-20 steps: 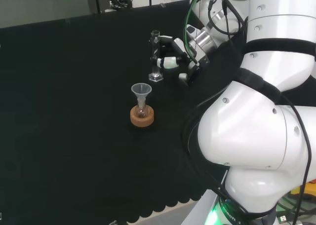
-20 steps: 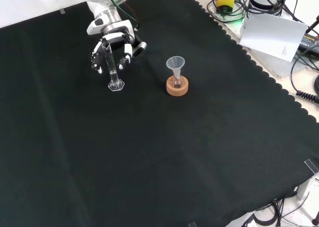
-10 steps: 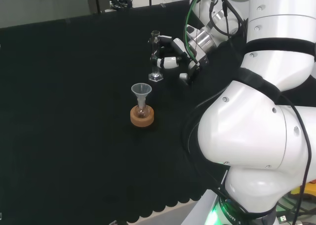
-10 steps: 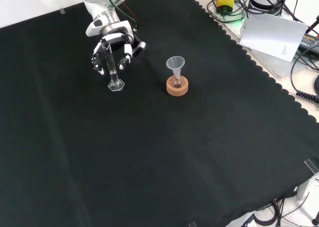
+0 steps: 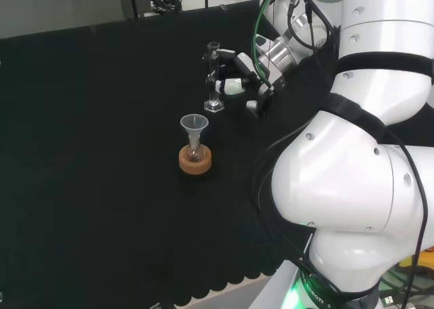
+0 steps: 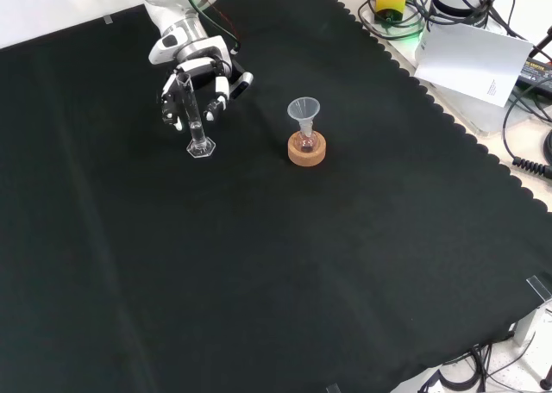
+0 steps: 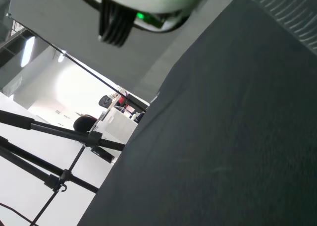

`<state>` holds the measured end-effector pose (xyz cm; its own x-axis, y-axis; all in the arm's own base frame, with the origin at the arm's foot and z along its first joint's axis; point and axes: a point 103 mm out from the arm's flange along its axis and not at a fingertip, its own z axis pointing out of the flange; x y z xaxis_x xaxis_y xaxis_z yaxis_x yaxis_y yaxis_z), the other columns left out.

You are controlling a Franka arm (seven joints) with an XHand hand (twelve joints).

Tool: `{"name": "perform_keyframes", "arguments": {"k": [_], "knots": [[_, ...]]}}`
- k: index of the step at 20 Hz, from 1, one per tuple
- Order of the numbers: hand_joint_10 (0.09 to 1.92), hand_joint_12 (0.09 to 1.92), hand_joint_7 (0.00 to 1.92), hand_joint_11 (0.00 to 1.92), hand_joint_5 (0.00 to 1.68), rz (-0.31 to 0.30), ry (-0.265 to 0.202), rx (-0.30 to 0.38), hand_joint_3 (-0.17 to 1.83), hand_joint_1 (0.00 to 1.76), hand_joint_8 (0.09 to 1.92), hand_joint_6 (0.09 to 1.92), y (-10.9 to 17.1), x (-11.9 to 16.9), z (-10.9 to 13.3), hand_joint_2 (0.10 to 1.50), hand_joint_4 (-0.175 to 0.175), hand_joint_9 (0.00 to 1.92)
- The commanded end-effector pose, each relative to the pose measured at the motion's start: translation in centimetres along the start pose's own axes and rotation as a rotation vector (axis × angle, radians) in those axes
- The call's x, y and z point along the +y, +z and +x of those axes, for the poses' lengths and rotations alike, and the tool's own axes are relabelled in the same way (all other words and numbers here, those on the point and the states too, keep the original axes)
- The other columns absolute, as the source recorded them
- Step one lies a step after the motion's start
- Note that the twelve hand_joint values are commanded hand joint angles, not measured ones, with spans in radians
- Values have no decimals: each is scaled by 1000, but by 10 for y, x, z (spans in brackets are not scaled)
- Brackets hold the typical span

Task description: Pick up the graduated cylinder.

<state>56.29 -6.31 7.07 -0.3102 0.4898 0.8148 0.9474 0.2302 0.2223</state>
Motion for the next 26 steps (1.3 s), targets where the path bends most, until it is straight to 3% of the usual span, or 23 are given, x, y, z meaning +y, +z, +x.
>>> {"name": "perform_keyframes", "arguments": {"k": [1,16,26], "knots": [[237,992,729,909,606,1,3,-5,624,1073,550,584,0,1,-2,686,-21,1107],[173,923,858,1024,735,31,-10,3,603,1080,558,626,8,3,1,769,2,1207],[154,925,842,999,714,4,-25,38,598,1063,542,618,7,1,4,777,1,1197]]}}
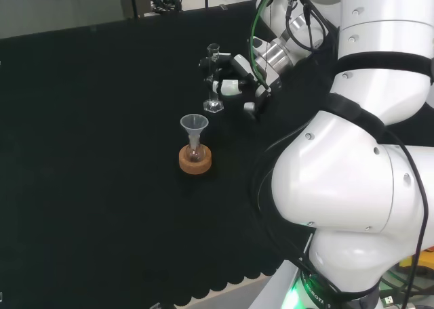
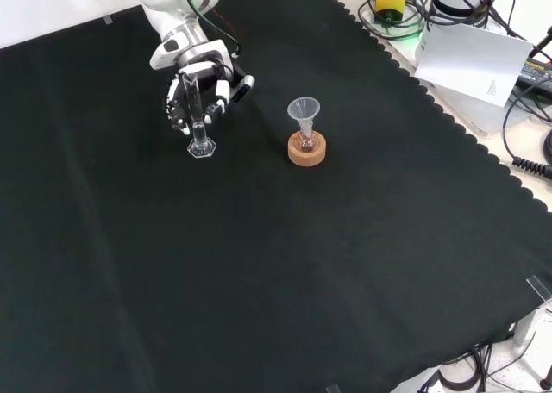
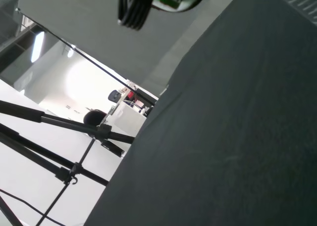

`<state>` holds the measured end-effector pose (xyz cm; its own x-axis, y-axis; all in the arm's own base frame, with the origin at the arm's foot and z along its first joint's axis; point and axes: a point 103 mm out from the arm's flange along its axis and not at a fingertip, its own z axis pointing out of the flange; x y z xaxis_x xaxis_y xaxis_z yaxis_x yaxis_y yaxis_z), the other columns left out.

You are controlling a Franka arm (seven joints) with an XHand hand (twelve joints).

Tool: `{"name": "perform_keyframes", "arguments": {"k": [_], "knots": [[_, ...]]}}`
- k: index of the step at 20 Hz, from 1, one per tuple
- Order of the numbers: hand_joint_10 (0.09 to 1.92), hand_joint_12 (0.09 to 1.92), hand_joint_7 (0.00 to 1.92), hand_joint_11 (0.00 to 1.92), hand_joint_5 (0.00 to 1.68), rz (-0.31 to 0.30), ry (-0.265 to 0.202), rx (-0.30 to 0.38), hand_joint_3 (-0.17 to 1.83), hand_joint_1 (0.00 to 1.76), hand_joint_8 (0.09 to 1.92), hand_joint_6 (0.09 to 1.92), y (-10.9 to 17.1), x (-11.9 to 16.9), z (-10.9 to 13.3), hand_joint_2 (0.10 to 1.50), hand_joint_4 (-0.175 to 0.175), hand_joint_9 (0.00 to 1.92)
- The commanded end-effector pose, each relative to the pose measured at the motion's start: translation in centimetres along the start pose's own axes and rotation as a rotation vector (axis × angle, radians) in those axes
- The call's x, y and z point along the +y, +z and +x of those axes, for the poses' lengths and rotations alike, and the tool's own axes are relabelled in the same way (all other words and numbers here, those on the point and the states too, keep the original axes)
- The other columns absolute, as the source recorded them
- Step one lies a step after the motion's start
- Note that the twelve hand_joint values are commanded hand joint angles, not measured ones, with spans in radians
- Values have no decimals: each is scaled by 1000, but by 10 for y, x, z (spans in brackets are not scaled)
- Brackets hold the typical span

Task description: Pick up the graduated cylinder.

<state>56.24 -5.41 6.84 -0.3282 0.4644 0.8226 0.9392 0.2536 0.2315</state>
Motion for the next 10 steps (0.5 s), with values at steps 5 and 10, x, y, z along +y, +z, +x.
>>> {"name": "perform_keyframes", "arguments": {"k": [5,10], "knots": [[120,977,775,930,657,-23,7,15,589,1047,525,623,-3,0,0,781,-4,1159],[97,1022,720,857,613,-27,18,9,588,1038,531,633,-5,-2,-3,786,-6,1114]]}}
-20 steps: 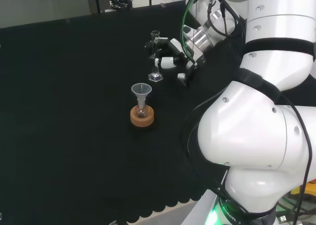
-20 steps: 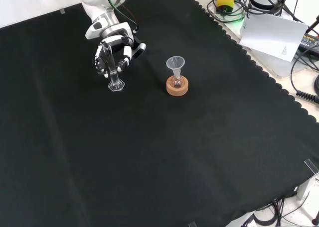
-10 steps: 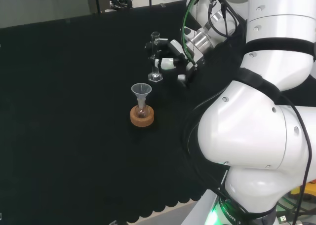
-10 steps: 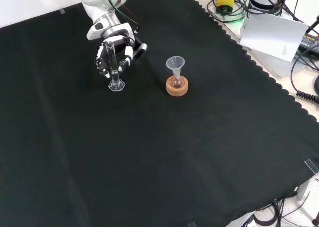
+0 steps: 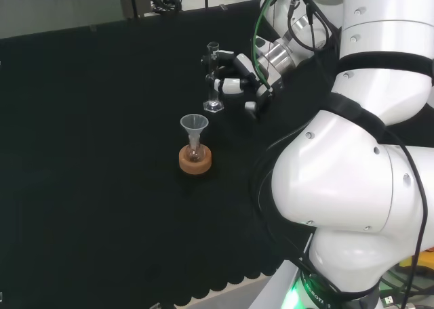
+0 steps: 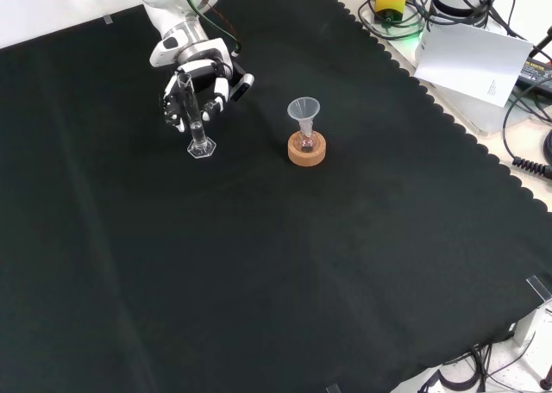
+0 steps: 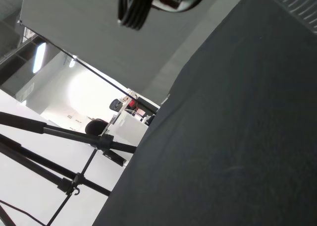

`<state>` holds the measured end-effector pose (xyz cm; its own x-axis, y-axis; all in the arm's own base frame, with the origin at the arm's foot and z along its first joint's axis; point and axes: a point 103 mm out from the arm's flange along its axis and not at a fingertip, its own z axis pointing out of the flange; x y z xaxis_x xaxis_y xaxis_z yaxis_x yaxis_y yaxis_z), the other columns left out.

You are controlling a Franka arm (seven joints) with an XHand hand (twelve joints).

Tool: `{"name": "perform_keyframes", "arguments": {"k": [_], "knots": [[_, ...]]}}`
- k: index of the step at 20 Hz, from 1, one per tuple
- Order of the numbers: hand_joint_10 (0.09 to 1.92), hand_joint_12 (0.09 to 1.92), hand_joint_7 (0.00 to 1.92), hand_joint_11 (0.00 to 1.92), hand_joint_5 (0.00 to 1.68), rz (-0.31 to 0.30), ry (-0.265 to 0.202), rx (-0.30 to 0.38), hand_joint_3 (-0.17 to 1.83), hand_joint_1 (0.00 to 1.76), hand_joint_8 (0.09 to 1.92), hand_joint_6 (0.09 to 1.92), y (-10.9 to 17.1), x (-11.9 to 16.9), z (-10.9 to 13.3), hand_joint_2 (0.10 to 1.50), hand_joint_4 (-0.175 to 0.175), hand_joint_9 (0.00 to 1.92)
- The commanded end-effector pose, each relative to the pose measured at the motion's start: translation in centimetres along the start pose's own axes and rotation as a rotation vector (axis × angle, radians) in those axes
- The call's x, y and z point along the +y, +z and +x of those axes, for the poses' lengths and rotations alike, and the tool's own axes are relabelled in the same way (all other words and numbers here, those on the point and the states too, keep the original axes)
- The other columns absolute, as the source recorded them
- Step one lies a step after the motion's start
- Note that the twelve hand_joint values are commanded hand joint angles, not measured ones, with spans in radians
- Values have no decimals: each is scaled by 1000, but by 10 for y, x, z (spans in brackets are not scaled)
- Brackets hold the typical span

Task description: Pick up the graduated cylinder.

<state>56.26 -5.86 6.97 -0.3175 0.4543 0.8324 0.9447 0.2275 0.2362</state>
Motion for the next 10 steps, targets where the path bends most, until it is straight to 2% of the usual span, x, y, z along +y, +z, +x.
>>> {"name": "perform_keyframes", "arguments": {"k": [1,10], "knots": [[96,1024,716,852,612,1,10,-13,589,1040,532,635,0,-1,-2,790,-6,1111],[103,1029,737,874,651,-7,10,-18,593,1041,550,656,2,2,-2,822,1,1128]]}}
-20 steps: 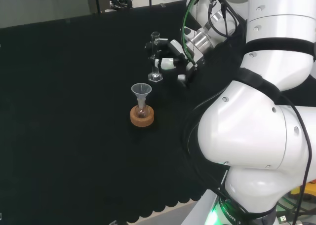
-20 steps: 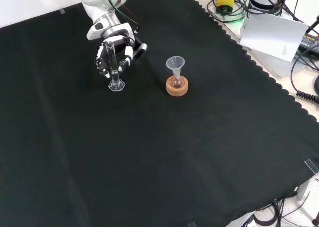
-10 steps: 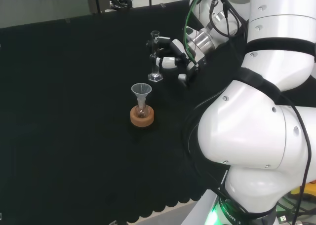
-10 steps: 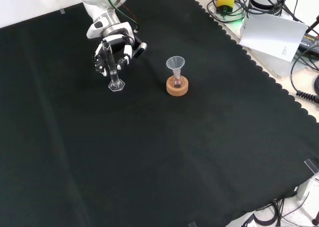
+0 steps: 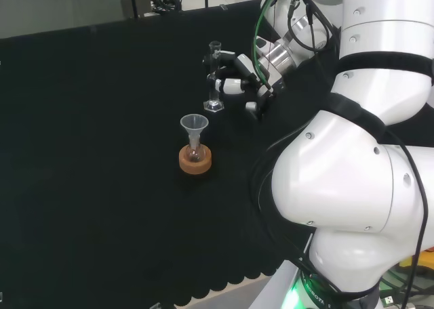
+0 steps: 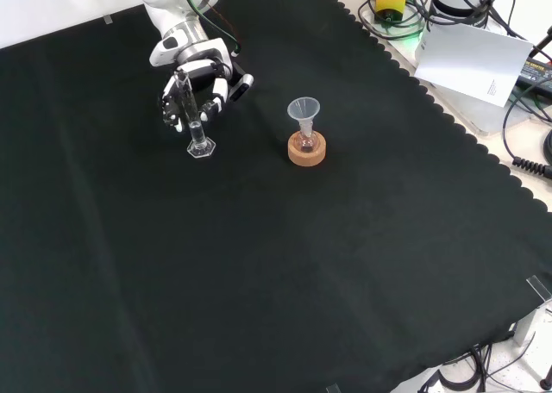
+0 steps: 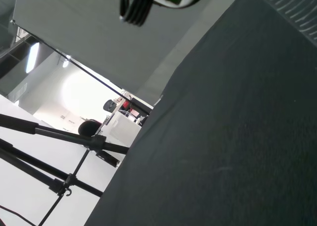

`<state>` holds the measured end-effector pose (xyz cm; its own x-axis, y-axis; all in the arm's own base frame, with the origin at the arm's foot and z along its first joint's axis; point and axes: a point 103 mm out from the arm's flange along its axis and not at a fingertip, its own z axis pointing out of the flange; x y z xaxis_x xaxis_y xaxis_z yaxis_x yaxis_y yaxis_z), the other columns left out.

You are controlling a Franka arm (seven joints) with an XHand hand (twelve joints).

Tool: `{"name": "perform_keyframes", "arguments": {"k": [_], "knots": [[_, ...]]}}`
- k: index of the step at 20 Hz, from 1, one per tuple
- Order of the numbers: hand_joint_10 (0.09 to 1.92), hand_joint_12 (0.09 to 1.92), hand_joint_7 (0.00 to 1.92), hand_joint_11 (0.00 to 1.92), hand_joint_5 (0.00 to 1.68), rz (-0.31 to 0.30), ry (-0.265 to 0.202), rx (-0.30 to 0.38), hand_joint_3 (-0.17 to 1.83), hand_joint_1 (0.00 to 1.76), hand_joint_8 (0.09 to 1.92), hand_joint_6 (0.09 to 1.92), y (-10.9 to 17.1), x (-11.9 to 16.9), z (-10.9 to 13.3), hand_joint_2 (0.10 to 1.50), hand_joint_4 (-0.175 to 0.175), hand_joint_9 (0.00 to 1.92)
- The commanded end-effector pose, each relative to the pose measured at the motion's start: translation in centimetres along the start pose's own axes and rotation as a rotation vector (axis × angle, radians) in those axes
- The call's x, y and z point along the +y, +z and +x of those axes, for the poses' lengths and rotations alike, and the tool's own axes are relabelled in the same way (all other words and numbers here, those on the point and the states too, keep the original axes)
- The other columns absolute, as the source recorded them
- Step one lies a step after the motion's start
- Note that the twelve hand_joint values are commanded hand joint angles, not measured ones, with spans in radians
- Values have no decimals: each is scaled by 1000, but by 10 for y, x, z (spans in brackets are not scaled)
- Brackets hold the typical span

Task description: Pick up the graduated cylinder.

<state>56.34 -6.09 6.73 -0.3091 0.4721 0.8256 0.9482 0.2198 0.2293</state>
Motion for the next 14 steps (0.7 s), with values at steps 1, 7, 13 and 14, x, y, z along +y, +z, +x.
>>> {"name": "perform_keyframes", "arguments": {"k": [1,7,13,14], "knots": [[105,1014,751,896,670,-6,1,-3,588,1034,556,656,3,3,2,840,3,1139],[114,922,899,1059,804,2,10,-56,275,1012,575,1039,4,6,5,1070,26,1236],[87,821,1044,1198,900,65,21,-173,5,1081,510,1144,-3,9,12,1164,-64,1323],[87,805,1065,1214,911,78,22,-196,1,1090,491,1131,-5,9,14,1160,-78,1334]]}}
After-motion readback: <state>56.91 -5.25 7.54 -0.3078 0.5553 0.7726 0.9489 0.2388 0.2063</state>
